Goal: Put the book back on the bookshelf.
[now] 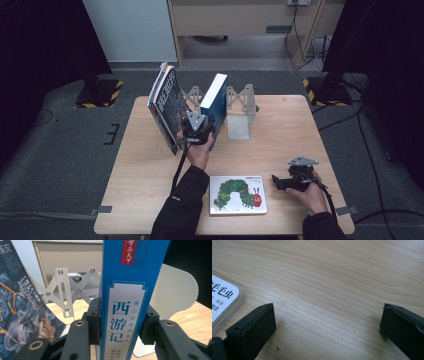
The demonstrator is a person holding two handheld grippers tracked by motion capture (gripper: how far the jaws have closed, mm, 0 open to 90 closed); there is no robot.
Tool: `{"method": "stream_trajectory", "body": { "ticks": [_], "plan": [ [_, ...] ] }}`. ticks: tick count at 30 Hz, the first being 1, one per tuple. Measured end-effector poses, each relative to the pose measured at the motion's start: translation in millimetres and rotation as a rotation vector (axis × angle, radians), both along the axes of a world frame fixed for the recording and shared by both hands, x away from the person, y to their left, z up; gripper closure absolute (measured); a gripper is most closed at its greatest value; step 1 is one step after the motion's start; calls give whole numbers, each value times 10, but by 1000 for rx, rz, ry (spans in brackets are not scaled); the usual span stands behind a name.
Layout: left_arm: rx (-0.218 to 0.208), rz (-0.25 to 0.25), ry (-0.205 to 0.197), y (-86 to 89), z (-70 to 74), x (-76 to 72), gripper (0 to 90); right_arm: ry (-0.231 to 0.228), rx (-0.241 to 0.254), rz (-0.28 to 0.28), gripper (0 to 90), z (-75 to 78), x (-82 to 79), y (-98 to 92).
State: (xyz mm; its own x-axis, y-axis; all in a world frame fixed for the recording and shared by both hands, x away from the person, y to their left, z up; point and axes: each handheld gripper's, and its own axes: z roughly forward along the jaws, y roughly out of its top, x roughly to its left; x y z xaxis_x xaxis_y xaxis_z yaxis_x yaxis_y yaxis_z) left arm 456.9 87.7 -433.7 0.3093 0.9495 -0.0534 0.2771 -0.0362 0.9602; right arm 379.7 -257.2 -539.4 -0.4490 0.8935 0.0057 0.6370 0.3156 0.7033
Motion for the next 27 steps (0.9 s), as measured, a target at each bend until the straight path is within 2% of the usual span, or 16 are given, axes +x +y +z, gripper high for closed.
{"method": "stream_trajectory", "body": {
  "ticks": [9,13,17,21,23,27],
  "plan": [
    [-7,12,12,-81,8,153,596,0,0,-1,3,0,0,0],
    [-18,-4,15,-82,6,207,591,0,0,0,3,0,0,0],
    [2,-20,32,-89,30,243,584,-1,0,0,3,0,1,0],
    [-8,-36,36,-80,27,233,570,0,0,0,3,0,0,0],
    [-19,-48,42,-47,27,178,561,0,1,0,3,-1,0,0],
    [-10,-80,42,37,24,19,565,0,1,0,4,0,0,0]
  ]
}}
